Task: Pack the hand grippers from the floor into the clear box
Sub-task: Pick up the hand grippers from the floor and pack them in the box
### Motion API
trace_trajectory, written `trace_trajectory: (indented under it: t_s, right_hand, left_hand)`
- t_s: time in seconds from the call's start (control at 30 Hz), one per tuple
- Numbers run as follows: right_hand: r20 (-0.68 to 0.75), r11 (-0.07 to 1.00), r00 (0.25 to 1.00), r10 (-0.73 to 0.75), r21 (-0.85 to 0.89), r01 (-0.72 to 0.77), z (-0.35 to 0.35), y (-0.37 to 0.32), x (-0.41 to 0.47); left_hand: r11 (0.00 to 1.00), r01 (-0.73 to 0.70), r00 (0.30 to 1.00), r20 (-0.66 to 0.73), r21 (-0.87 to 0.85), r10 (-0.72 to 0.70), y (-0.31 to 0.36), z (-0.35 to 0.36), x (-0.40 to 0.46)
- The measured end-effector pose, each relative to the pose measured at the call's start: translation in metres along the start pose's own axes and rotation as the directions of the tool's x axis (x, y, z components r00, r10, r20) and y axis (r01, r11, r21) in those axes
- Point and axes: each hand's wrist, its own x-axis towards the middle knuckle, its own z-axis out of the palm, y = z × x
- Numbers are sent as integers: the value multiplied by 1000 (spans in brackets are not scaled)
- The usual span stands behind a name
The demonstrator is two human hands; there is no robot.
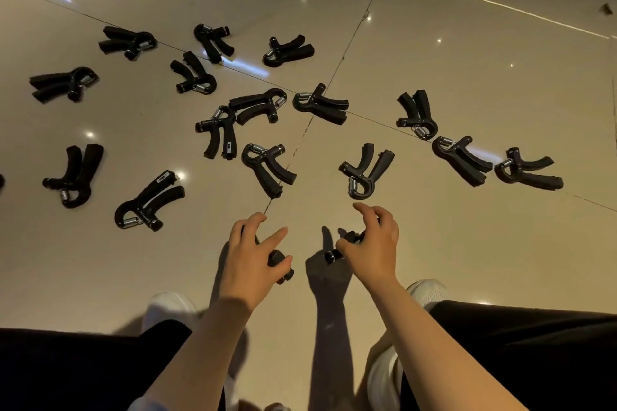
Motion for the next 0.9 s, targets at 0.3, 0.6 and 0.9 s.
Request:
trace_trajectory:
  t_s: [0.3,0.6,0.9]
  right_hand:
    - [-187,996,978,-93,-9,93,-58,-44,-26]
    - [-328,937,891,-312,49,346,-173,-90,-112]
    - [-380,847,773,-508,-56,529,-269,-97,-223]
  left_hand:
    - [974,-182,972,-175,-132,158,71,-64,13]
    - [954,-300,892,-362,-28,270,168,-186,-52]
    - [903,-427,841,-383,-37,382,224,-248,-145]
